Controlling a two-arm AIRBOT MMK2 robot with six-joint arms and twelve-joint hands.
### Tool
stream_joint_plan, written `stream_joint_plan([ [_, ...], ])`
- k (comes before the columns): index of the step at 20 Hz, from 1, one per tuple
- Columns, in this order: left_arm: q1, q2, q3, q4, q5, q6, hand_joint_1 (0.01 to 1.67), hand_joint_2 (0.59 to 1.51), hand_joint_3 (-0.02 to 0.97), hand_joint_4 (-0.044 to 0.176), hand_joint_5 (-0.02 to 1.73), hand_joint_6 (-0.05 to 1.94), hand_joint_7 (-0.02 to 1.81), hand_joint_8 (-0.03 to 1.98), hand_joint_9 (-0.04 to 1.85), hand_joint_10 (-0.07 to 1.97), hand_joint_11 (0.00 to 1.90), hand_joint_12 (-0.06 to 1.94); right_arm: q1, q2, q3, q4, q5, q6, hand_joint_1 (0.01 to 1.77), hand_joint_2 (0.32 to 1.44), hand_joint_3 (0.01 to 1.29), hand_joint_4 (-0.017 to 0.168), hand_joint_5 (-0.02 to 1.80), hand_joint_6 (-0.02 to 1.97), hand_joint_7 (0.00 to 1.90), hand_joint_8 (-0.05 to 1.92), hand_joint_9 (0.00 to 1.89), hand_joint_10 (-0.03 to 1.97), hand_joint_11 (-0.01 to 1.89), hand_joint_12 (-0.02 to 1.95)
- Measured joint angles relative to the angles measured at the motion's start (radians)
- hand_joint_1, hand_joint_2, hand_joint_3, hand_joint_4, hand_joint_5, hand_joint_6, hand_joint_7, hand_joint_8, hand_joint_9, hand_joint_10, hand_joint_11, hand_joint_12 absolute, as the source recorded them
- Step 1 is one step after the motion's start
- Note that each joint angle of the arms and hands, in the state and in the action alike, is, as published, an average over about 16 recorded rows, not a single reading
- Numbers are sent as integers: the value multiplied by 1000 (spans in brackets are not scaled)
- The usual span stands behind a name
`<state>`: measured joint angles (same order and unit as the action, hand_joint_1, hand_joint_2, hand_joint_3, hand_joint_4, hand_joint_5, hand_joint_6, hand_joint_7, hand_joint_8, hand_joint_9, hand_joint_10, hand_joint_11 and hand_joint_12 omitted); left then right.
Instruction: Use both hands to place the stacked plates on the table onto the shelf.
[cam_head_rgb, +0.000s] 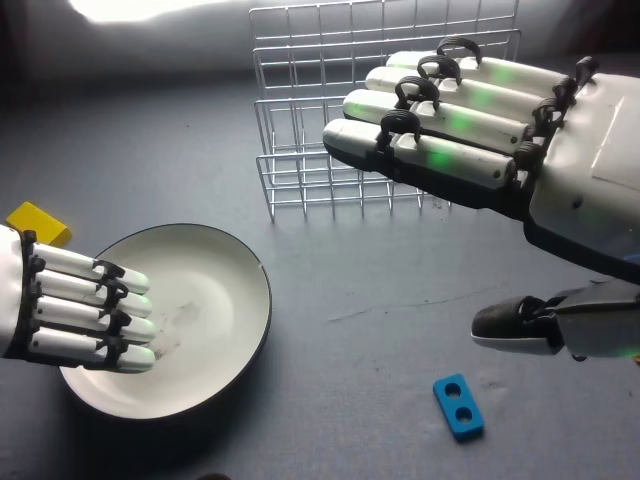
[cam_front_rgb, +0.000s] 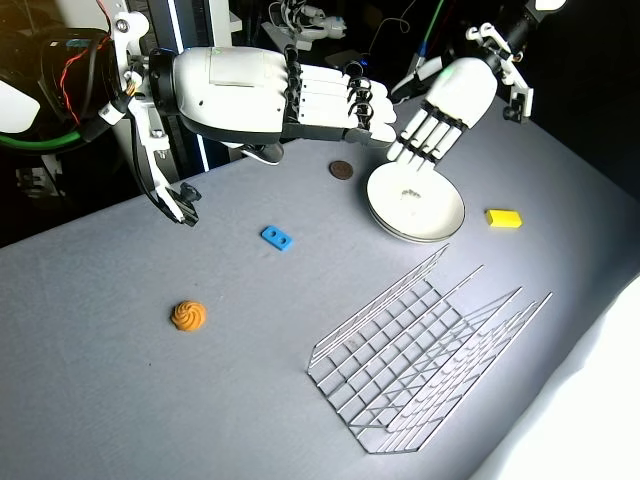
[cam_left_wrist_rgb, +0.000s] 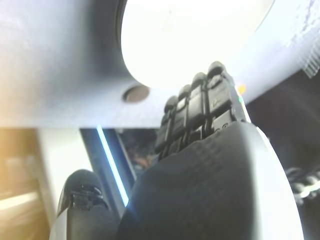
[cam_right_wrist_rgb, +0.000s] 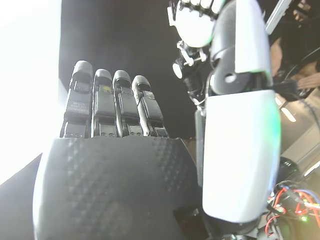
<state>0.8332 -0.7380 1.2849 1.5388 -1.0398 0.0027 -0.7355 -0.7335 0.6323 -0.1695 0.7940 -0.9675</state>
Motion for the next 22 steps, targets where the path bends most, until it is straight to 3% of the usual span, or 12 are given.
stream_joint_plan([
  [11, 88, -56, 71, -55, 53, -8, 17, 1002, 26, -1, 20, -18, 15, -13, 19, 3, 15, -18, -8, 0, 6, -43, -2, 16, 1162, 889, 25, 4, 23, 20, 11, 13, 19, 8, 24, 26],
  [22, 138, -81, 110, -86, 67, -8, 16, 1001, 23, -2, 19, -18, 16, -14, 18, 3, 15, -17, -19, 0, 18, -126, -1, 38, 1170, 904, 25, 5, 20, 20, 12, 13, 17, 9, 23, 24],
])
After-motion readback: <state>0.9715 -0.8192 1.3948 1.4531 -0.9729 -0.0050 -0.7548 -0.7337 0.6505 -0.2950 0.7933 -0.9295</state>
